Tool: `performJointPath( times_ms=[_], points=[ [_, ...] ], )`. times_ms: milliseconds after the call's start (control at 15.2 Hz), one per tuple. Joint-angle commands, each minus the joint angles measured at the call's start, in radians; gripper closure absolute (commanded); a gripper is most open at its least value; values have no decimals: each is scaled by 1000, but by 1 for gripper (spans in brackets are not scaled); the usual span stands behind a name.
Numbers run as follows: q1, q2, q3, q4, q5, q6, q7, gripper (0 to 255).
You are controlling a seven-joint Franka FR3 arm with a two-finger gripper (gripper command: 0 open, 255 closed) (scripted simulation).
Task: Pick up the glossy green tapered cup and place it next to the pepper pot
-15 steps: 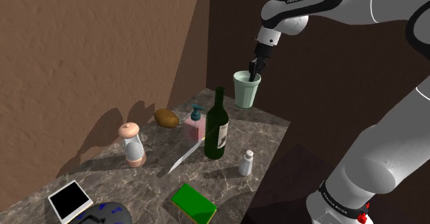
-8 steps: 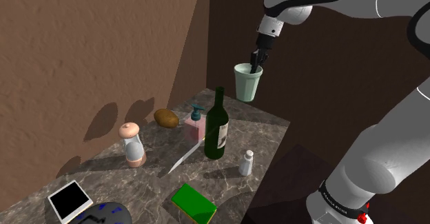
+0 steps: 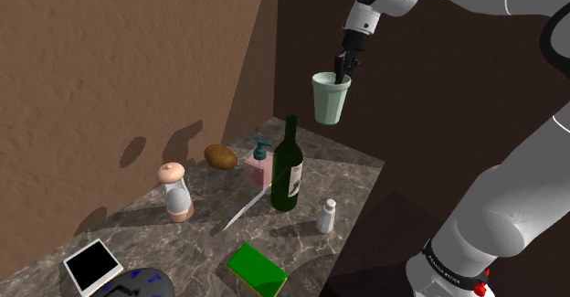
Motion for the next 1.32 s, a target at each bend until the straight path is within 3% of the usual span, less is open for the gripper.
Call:
performJointPath(
  times_ms=[0, 396, 1254],
  points=[
    [0, 4, -1, 32, 0, -27, 5, 255],
    [0, 17, -3, 120, 3, -102, 18, 255],
    [131, -40, 193, 37, 34, 2, 327, 255]
  ],
)
